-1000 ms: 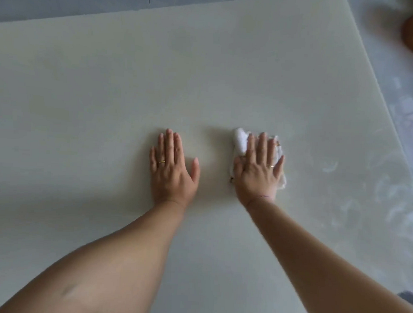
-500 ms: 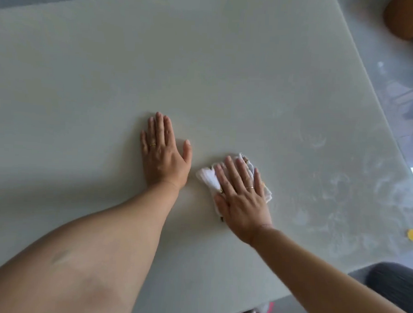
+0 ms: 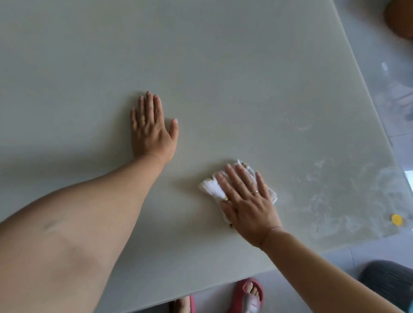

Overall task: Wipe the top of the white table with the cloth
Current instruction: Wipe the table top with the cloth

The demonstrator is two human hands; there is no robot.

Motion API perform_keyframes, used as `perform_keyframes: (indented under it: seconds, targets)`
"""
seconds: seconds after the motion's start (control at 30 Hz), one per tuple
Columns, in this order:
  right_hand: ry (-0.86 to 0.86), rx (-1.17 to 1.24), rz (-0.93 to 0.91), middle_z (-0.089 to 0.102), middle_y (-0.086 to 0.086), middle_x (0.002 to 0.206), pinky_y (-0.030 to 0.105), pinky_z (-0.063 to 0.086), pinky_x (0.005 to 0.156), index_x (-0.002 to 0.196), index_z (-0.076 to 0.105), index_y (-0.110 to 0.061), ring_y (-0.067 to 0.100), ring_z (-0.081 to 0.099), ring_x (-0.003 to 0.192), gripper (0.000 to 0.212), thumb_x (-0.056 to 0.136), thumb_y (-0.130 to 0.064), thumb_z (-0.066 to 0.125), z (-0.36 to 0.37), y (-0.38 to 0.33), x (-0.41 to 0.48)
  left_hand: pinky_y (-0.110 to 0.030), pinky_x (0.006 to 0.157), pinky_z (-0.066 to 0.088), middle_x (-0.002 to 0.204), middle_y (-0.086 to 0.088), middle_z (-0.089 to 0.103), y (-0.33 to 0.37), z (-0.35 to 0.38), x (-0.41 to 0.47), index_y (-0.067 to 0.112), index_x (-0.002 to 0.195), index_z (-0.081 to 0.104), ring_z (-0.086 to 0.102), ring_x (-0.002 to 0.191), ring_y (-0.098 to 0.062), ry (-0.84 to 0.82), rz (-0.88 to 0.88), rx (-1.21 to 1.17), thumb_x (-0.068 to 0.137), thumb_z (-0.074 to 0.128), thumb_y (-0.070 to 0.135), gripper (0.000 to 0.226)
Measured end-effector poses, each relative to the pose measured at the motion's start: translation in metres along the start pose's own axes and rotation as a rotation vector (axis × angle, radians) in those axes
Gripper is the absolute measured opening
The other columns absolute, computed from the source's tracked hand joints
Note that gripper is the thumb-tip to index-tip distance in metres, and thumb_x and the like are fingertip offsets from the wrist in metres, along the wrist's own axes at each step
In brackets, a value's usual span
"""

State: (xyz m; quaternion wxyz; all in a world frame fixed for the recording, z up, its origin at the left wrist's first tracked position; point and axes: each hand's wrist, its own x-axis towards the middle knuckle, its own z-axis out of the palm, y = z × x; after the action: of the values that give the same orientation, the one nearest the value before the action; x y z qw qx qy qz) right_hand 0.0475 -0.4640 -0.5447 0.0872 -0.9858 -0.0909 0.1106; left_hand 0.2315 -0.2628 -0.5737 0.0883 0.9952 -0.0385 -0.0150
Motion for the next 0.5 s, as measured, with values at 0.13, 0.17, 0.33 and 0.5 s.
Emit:
perform_keyframes:
  seconds: [0.13, 0.17, 0.33, 0.5]
  targets:
    - [0.034, 0.116, 0.477, -0.004, -0.004, 0.158, 0.043, -0.007, 0.117, 0.15, 0.004, -0.031, 0.013, -0.015, 0.143, 0.057, 0.096, -0.043, 0.017, -0.001, 0.009, 0.0, -0.042, 0.118, -0.001, 0.159, -0.014, 0.011, 0.012, -0.007, -0.024, 0.004, 0.149, 0.014, 0.006, 0.147, -0.027, 0.016, -0.079, 0.004, 0.097, 0.036, 0.039, 0.066]
    - [0.041, 0.138, 0.56, -0.009, -0.004, 0.158, 0.043, -0.01, 0.116, 0.149, 0.0, -0.031, 0.013, -0.019, 0.142, 0.057, 0.096, -0.044, 0.016, 0.003, -0.006, 0.0, -0.042, 0.118, 0.001, 0.158, -0.014, 0.013, 0.022, -0.008, -0.042, 0.004, 0.149, 0.016, 0.009, 0.146, -0.028, 0.03, -0.079, -0.029, 0.097, 0.037, 0.037, 0.066]
    - [0.002, 0.067, 0.088, 0.021, 0.002, 0.155, 0.051, 0.016, 0.114, 0.147, 0.03, -0.023, 0.025, 0.013, 0.145, 0.055, 0.095, -0.041, 0.03, 0.011, -0.029, -0.042, -0.046, 0.114, 0.023, 0.153, -0.015, 0.03, 0.07, 0.0, -0.179, 0.002, 0.145, 0.032, 0.027, 0.141, -0.03, 0.005, -0.067, -0.173, 0.094, 0.033, 0.028, 0.056]
    - [0.006, 0.026, 0.254, 0.014, -0.002, 0.158, 0.044, 0.002, 0.118, 0.148, 0.014, -0.029, 0.017, 0.003, 0.146, 0.056, 0.095, -0.045, 0.02, 0.001, 0.043, -0.058, -0.045, 0.116, 0.017, 0.154, -0.014, 0.026, 0.064, 0.01, -0.202, 0.003, 0.146, 0.029, 0.024, 0.143, -0.031, -0.034, -0.101, -0.049, 0.093, 0.033, 0.037, 0.063]
